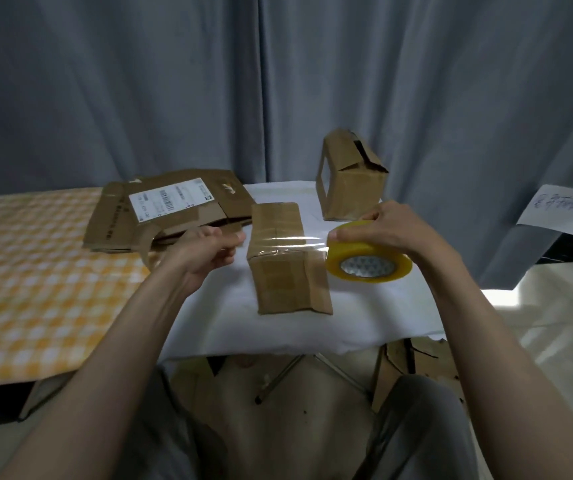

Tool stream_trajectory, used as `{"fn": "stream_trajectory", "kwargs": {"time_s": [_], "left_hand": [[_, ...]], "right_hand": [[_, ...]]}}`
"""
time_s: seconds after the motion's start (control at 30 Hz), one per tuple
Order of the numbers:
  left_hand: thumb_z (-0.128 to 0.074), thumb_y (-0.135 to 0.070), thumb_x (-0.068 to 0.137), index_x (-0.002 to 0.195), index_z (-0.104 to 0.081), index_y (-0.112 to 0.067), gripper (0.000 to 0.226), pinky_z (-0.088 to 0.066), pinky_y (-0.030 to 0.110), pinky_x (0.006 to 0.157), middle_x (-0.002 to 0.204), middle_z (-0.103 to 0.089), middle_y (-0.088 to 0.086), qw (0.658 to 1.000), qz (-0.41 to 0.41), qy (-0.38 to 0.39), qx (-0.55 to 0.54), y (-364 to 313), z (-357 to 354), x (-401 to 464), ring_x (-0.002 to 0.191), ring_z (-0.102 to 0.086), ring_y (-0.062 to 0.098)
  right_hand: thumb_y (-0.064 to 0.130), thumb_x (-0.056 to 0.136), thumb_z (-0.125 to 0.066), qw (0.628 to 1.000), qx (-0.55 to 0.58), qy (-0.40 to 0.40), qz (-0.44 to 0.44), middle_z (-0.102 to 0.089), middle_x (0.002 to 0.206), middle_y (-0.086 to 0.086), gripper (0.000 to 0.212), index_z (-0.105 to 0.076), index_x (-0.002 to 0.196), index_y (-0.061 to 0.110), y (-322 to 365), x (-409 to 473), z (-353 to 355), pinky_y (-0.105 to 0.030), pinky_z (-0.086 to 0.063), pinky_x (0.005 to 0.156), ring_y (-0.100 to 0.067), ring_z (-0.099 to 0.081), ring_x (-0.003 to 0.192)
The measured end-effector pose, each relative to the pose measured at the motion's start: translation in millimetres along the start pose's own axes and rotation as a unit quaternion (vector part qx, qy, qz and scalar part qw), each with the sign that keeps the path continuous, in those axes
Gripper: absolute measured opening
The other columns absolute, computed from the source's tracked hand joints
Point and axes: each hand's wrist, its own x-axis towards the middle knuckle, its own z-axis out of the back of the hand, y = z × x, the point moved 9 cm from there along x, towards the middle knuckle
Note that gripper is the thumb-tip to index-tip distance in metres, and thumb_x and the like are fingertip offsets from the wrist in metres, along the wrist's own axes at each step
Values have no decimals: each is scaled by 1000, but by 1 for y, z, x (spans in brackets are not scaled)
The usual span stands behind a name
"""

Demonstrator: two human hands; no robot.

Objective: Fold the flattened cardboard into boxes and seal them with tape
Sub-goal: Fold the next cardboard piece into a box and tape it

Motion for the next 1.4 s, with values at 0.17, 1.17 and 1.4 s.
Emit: {"fn": "stream_trajectory", "kwargs": {"time_s": [0.17, 1.17, 1.4], "left_hand": [[-76, -6, 84, 68, -45, -17, 36, -51, 23, 60, 54, -54, -1, 1000, 8, -7, 3, 9, -2, 11, 57, -52, 12], [-63, -58, 86, 123, -66, -30, 47, -41, 25, 102, 136, -51, -9, 858, -376, 42, 347, -25, -64, -19, 124, -45, 3], [-26, -48, 105, 158, -15, -17, 63, -3, 28, 120, 166, -7, -1, 720, -310, 195, 589, 2, -161, -5, 152, -2, 11]], "right_hand": [[68, 65, -77, 1000, 4, 24, 1, -68, 83, 6, 48, -74, 81, 23, -10, 14, -8, -25, -50, 61, -14, -65, 76], [63, 73, -74, 988, 113, 102, 3, -74, 86, -3, 54, -78, 89, 11, -65, 29, -58, -32, -58, 77, -19, -72, 84], [71, 68, -72, 991, 64, 119, -10, -74, 88, 2, 54, -79, 86, 20, -68, 29, -51, -33, -56, 83, -16, -69, 88]]}}
